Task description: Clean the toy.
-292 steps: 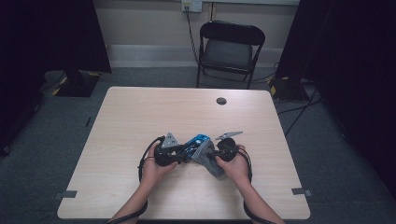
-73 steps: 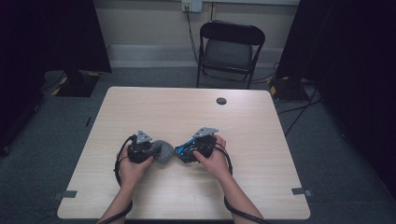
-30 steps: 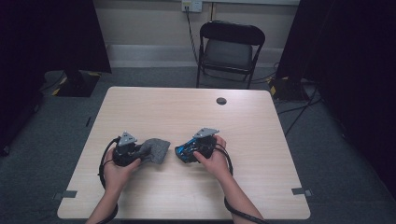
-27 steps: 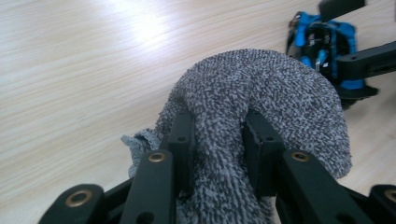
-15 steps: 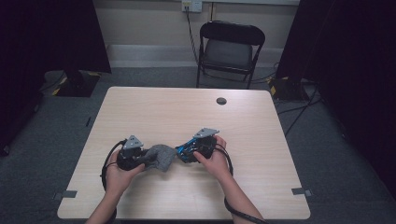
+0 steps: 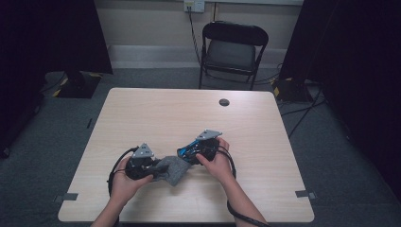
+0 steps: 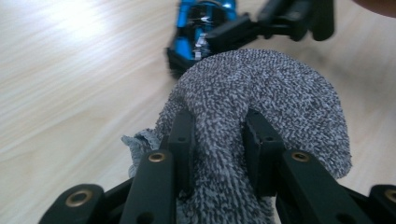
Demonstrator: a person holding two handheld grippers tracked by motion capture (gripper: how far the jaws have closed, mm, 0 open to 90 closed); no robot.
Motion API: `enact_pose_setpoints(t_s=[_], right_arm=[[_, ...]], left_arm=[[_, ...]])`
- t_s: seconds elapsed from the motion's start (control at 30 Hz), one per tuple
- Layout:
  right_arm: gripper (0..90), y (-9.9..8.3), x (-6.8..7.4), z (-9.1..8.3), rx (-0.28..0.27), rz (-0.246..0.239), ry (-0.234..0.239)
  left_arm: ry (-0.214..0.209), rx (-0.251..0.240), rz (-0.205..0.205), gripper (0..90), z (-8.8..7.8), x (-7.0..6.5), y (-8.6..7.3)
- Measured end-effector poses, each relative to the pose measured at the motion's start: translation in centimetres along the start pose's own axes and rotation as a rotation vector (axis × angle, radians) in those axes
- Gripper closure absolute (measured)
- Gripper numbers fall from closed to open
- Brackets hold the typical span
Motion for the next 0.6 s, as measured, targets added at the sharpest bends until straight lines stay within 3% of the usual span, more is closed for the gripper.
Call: enact_pose_setpoints(t_s=[0.27,0.33,0.47,0.6], right_arm=[[7.7,0.0,0.0,0.0,0.000,0.000,-0.004],[7.7,0.0,0.1,0.0,-0.001,0.000,-0.005],[7.7,0.0,0.1,0.0,0.002,0.000,-0.006],[7.7,0.0,0.1,0.0,0.002,0.000,-0.006]], left_arm=[[-0.062,0.029,0.060,67.5,1.8,-2.9,0.1],[-0.068,0.040,0.059,67.5,2.3,-3.2,-0.1],[-0.039,0.070,0.073,67.4,3.1,-3.0,-0.6],[-0.004,0.071,0.055,67.4,3.5,-2.2,-0.7]])
Point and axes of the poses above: each handheld gripper's, and its own axes: z roughly forward along the jaws, y roughly out of its top, x roughly to its left, the point moved 3 cm from there along z, roughly forward along the jaws, and after that the axes turned 9 degrees about -x, right-handed, at the moved point
